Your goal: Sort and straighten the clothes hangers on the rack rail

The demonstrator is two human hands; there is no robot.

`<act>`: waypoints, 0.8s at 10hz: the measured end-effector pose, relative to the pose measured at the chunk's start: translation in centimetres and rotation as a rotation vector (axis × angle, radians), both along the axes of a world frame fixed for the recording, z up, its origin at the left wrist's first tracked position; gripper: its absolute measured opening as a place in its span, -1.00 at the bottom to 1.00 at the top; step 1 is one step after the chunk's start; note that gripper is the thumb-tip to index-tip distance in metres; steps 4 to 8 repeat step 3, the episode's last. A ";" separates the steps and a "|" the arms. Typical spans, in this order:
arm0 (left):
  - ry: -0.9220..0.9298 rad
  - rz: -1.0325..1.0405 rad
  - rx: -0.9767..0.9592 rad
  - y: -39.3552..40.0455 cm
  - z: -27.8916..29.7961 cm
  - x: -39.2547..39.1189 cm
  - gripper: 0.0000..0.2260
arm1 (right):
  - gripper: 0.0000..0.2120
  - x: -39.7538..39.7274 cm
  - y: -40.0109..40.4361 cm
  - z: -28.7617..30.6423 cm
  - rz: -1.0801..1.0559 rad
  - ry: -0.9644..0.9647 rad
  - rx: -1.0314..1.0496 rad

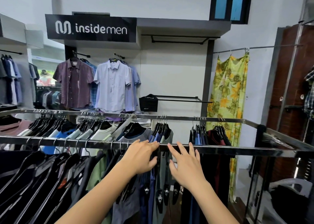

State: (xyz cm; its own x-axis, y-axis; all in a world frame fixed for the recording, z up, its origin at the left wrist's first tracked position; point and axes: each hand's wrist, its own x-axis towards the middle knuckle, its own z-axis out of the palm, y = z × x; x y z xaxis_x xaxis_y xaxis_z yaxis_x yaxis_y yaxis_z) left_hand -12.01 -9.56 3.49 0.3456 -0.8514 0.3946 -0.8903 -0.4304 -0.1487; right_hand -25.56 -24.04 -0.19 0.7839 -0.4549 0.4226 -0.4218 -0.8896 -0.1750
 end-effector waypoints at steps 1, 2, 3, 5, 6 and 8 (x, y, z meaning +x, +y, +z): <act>0.010 -0.025 0.008 0.3 0.6 -0.1 -0.46 | -0.43 -0.2 0.2 0.5 -0.003 0.019 0.015; 0.085 -0.078 -0.026 1.4 1.1 -0.3 -0.46 | -0.44 -0.6 0.6 1.1 -0.018 0.030 0.031; 0.291 -0.164 -0.250 3.0 3.2 -0.1 -0.49 | -0.47 -0.8 1.2 3.1 -0.003 -0.090 0.049; 0.291 -0.164 -0.250 3.0 3.2 -0.1 -0.49 | -0.47 -0.8 1.2 3.1 -0.003 -0.090 0.049; 0.291 -0.164 -0.250 3.0 3.2 -0.1 -0.49 | -0.47 -0.8 1.2 3.1 -0.003 -0.090 0.049; 0.291 -0.164 -0.250 3.0 3.2 -0.1 -0.49 | -0.47 -0.8 1.2 3.1 -0.003 -0.090 0.049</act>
